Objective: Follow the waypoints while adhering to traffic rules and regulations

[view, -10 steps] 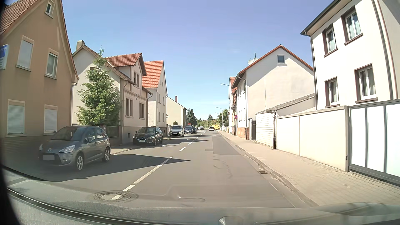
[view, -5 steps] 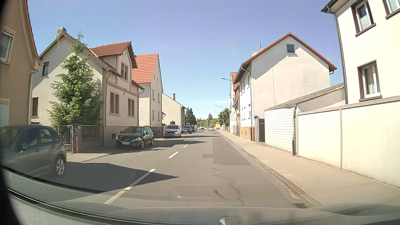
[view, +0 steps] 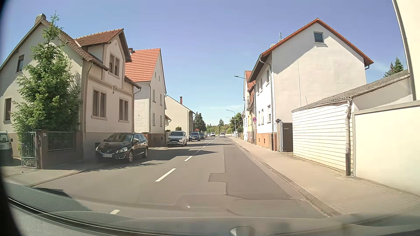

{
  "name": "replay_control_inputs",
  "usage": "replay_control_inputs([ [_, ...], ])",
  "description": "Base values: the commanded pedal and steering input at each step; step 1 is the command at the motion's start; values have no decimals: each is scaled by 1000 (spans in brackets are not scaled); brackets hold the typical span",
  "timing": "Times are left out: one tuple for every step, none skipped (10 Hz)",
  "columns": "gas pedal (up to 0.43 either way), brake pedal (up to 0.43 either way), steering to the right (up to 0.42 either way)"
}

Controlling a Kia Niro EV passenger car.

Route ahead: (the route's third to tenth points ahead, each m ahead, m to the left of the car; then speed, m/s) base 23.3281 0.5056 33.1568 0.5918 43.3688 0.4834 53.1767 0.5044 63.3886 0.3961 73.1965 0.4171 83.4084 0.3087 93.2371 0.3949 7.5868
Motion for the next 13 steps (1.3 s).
replay_control_inputs([
  [79, 30, -2],
  [79, 30, -2],
  [79, 30, -2],
  [79, 30, -2],
  [79, 30, -2],
  [79, 30, -2],
  [79, 30, -2],
  [79, 30, -2],
  [79, 30, -2],
  [79, 30, -2],
  [79, 30, -1],
  [79, 30, 1],
  [79, 30, 4],
])
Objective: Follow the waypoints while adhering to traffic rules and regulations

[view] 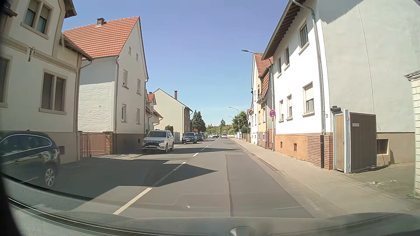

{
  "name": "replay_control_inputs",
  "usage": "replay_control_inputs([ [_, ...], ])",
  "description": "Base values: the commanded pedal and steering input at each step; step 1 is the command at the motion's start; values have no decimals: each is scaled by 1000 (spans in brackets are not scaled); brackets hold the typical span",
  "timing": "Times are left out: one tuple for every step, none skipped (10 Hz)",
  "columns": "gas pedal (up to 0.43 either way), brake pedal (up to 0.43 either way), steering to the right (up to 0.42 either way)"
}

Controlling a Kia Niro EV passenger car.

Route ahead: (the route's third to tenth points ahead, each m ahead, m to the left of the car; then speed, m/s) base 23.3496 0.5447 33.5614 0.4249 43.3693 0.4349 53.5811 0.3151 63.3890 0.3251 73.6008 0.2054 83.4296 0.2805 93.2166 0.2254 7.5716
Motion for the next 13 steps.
replay_control_inputs([
  [79, 30, 5],
  [79, 30, 5],
  [79, 30, 5],
  [79, 30, 6],
  [79, 30, 5],
  [79, 30, 5],
  [79, 30, 5],
  [79, 30, 4],
  [79, 30, 4],
  [79, 30, 4],
  [79, 30, 3],
  [87, 30, 1],
  [87, 30, 1],
])
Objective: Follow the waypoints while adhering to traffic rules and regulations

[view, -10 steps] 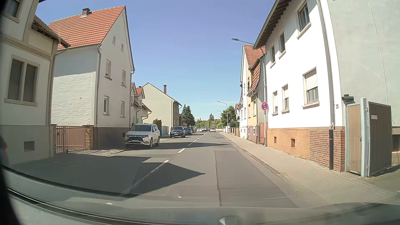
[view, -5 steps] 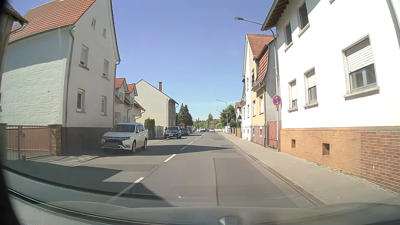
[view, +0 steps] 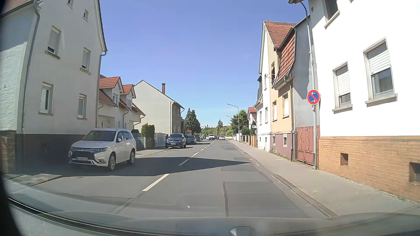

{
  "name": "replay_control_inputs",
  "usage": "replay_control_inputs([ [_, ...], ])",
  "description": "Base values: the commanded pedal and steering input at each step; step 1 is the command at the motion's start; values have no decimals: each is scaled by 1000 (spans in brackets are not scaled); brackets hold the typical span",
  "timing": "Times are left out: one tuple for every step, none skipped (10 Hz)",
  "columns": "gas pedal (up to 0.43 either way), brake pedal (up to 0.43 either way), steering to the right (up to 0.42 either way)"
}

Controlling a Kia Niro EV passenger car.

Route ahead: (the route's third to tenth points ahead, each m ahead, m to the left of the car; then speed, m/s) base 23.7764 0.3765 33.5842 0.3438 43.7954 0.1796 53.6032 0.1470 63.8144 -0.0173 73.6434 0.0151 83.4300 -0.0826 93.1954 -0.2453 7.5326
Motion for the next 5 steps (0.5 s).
replay_control_inputs([
  [87, 30, 1],
  [87, 30, 1],
  [87, 30, 1],
  [87, 30, 1],
  [87, 30, 0],
])
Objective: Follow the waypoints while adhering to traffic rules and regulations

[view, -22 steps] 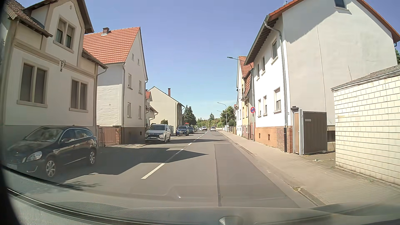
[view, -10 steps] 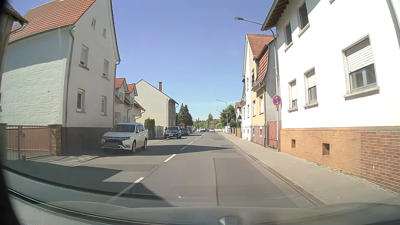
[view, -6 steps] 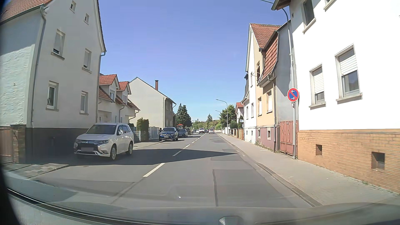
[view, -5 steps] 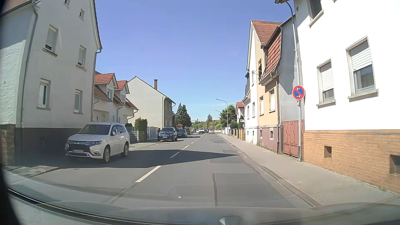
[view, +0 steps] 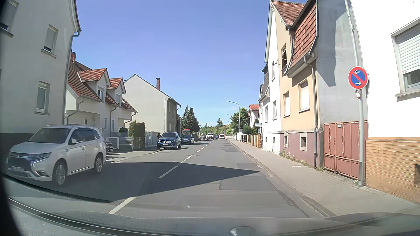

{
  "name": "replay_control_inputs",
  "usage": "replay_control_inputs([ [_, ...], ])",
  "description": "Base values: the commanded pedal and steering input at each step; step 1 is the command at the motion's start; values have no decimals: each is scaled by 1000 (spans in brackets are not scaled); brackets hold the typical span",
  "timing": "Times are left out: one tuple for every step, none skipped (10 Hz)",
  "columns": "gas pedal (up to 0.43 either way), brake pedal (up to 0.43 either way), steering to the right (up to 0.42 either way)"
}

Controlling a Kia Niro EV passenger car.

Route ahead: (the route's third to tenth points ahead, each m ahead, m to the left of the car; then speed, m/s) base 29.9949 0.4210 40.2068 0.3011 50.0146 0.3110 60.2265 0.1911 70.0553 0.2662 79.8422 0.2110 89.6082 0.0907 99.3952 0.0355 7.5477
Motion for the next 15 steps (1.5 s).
replay_control_inputs([
  [87, 30, -1],
  [87, 30, -1],
  [87, 30, -1],
  [87, 30, -1],
  [87, 30, -1],
  [87, 30, -1],
  [87, 30, -1],
  [87, 30, 3],
  [87, 30, 8],
  [87, 30, 9],
  [87, 30, 9],
  [87, 30, 7],
  [87, 30, 7],
  [87, 30, 6],
  [87, 30, 6],
])
